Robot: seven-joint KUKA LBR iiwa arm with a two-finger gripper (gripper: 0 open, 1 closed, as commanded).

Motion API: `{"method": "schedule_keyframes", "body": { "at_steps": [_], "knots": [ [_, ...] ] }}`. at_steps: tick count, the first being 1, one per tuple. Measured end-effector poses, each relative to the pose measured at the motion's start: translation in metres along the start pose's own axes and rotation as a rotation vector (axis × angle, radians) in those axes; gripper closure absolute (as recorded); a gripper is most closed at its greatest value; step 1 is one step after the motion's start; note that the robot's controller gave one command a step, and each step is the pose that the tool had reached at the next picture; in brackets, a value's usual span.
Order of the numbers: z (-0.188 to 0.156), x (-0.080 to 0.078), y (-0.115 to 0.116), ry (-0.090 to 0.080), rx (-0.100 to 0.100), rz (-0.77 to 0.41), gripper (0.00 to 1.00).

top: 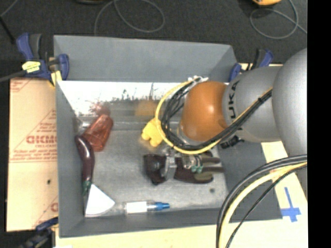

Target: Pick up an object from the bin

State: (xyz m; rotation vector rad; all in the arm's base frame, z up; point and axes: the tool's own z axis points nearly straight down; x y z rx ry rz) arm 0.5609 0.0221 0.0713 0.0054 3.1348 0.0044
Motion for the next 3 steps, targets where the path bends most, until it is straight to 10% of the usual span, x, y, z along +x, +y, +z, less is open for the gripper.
{"method": "schedule_keyframes", "body": {
  "at_steps": [3],
  "knots": [
    [-0.0062, 0.0013, -0.0001, 0.004, -0.001, 0.002, 1.00]
  ]
}}
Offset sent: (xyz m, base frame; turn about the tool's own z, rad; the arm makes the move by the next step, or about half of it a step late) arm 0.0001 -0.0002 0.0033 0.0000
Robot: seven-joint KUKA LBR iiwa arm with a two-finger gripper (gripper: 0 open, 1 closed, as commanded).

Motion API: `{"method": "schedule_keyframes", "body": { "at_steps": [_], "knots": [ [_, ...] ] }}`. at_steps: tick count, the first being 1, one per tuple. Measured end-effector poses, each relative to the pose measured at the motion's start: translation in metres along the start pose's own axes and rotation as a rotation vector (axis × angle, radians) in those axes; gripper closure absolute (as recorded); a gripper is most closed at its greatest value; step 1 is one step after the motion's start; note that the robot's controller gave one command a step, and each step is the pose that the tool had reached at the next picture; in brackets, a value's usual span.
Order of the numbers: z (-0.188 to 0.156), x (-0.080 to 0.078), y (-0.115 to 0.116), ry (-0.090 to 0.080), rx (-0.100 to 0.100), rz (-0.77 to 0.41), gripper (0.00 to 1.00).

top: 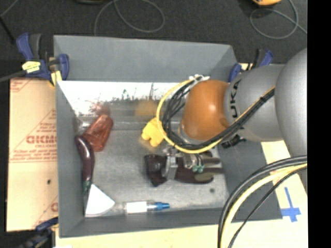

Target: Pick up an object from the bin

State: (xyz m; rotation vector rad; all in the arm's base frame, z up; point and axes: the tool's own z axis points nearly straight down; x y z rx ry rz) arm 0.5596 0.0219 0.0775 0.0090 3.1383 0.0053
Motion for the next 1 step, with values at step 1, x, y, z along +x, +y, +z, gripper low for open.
{"method": "schedule_keyframes", "body": {
  "at_steps": [1],
  "knots": [
    [-0.0204, 0.0006, -0.0003, 0.002, 0.001, 0.001, 1.00]
  ]
}}
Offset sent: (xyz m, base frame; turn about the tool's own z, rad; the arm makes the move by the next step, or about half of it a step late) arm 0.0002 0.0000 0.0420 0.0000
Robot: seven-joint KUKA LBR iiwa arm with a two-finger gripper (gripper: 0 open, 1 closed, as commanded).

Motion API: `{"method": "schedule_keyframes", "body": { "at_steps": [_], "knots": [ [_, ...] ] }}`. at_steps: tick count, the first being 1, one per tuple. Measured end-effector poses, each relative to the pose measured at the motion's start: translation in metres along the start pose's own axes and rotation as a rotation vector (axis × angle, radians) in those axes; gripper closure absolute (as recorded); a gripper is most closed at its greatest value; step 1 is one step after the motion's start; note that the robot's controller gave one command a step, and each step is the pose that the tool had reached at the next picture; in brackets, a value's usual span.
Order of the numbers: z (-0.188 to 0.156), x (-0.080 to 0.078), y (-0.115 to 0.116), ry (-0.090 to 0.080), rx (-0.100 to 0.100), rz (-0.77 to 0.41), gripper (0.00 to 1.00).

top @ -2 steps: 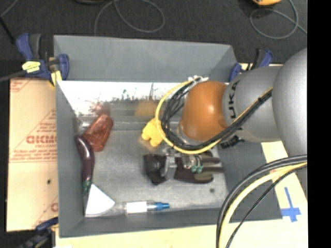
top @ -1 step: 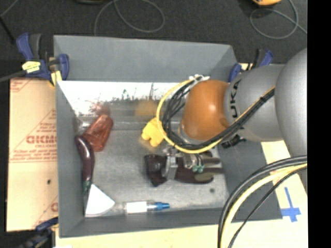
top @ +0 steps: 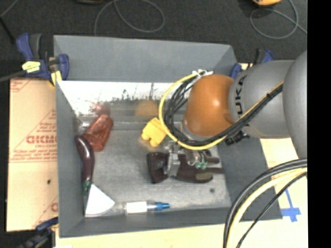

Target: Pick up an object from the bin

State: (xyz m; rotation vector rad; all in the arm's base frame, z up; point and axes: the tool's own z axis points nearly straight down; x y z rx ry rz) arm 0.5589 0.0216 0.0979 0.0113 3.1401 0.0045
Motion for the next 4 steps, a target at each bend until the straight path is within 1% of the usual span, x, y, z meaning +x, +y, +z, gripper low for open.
{"method": "schedule_keyframes", "body": {
  "at_steps": [1, 2, 4],
  "knots": [
    [-0.012, -0.003, 0.000, -0.010, 0.000, 0.001, 1.00],
    [-0.019, -0.002, 0.000, -0.007, 0.000, 0.002, 1.00],
    [-0.032, -0.003, 0.000, -0.011, -0.001, 0.005, 1.00]
  ]
}}
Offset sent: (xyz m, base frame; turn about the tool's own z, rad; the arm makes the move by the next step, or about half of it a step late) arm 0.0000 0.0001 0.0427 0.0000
